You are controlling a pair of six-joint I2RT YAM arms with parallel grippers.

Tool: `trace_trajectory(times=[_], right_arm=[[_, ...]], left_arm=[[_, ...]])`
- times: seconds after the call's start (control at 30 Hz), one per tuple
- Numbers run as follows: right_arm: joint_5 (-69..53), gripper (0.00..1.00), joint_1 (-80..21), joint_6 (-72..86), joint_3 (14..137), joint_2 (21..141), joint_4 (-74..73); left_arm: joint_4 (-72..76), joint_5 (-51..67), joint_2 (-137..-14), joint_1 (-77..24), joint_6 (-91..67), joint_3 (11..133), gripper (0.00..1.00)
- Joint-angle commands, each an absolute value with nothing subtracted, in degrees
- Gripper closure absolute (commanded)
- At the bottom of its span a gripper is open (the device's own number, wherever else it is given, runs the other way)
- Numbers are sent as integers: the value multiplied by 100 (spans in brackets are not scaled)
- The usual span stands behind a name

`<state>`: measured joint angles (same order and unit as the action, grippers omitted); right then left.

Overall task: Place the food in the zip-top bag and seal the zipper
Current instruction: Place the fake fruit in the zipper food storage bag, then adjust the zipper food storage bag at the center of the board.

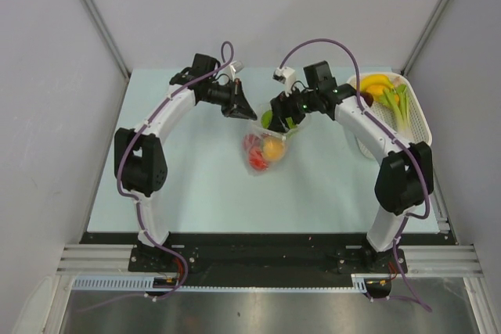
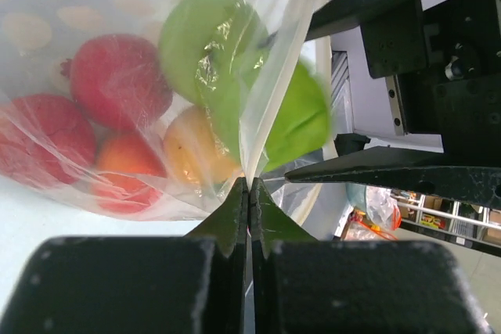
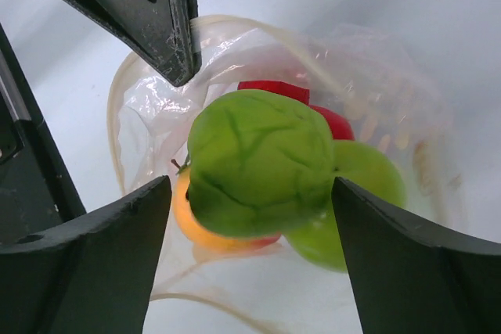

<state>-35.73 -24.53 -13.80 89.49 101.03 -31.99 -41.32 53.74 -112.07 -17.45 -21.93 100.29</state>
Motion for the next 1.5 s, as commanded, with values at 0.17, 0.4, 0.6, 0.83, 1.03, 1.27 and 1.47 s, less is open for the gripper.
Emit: trace_trajectory(times=[0.17, 0.4, 0.6, 0.83, 1.03, 1.27, 1.47], right_arm=[[-4069, 6, -1364, -792, 10125, 10003, -3991], [-3401, 12, -800, -800, 9599, 9949, -4438], [-3542, 14, -914, -650, 8983, 10071, -4386], [-4494, 84, -914, -502, 9202, 10477, -4412], [-5791, 100, -1502, 342, 9974, 9661, -3684], [-5495, 100, -2013, -174, 10547, 9842, -4542], [-4291, 100, -2039, -1677, 10784, 10344, -5457]], left_arm=[[-4105, 5379, -10819, -1758, -1978, 10134, 100], [-4139, 5414, -10846, -1758, -1942, 10151, 100], [-4166, 5414, -10846, -1758, -1899, 10169, 100], [-4429, 5204, -10723, -1758, -1644, 10125, 100], [-5114, 5089, -10390, -1907, -1134, 10336, 100], [-5352, 5291, -9967, -1978, -1256, 10144, 100], [-4888, 4975, -9756, -2039, -2055, 9134, 98]])
